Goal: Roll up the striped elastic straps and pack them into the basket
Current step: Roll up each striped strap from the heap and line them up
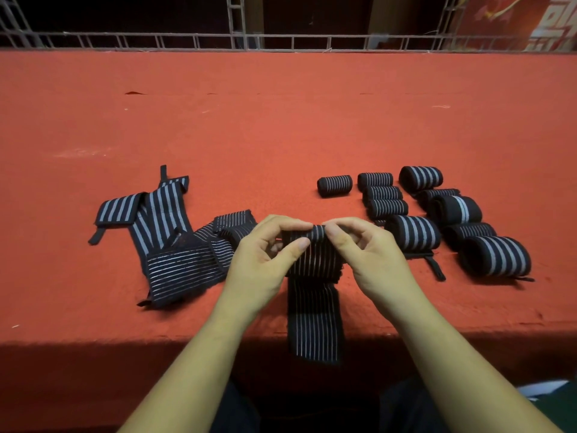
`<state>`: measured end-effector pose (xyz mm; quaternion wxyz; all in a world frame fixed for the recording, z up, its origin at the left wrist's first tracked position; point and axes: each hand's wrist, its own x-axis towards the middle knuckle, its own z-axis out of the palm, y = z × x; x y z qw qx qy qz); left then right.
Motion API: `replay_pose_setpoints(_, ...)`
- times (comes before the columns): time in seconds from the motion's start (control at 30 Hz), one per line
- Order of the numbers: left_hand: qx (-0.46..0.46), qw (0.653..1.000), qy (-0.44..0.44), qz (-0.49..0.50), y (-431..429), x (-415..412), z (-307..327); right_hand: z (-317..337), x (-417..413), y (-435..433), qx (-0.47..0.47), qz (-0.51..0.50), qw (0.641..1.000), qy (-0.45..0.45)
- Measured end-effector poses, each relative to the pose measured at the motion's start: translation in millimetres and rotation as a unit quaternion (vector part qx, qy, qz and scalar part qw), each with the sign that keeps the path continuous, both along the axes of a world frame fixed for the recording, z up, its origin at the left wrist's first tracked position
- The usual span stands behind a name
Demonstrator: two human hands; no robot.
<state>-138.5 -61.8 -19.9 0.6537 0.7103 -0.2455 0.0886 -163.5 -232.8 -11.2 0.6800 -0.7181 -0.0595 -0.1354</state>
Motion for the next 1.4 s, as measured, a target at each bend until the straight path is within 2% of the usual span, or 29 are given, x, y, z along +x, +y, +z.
replay_pose_setpoints(0.2, -0.006, 0.999, 0.049, 0.001, -1, -1, 0, 3, -3, -2, 0.013, 0.013, 0.999, -0.027)
replay_pose_setpoints(0.27, 0.007, 0.999, 0.043, 0.005, -1, -1, 0, 4, -4, -1, 0.009, 0.019, 0.999, -0.027)
replay_pose_setpoints(0.4, -0.029, 0.999, 0.030, -0.009, -1, -2, 3, 4, -4, 0, 0.028, 0.014, 0.999, -0.020)
replay_pose_setpoints(0.53, -0.010, 1.000, 0.003, -0.016, 2, -3, 0, 4, -6, 0, 0.022, 0.018, 0.999, -0.016)
replay_pose_setpoints(0.7, -0.013, 0.999, 0.048, 0.012, 0, -1, -2, 5, -8, 0, -0.008, 0.021, 0.999, -0.035)
replay_pose_setpoints(0.87, -0.015, 1.000, 0.003, 0.005, 1, -2, 0, 4, -8, 3, 0.042, 0.026, 0.999, -0.010)
replay_pose_setpoints(0.97, -0.007, 1.000, -0.006, 0.000, 0, -2, -2, 1, -6, 2, 0.029, 0.023, 0.999, -0.009)
replay_pose_setpoints(1.17, -0.016, 0.998, 0.057, 0.000, -2, 0, -4, 0, -7, 0, 0.022, 0.040, 0.998, -0.031)
replay_pose_setpoints(1.4, -0.028, 0.999, 0.011, -0.032, 0, -1, -8, -3, -5, 3, 0.045, 0.028, 0.999, 0.002)
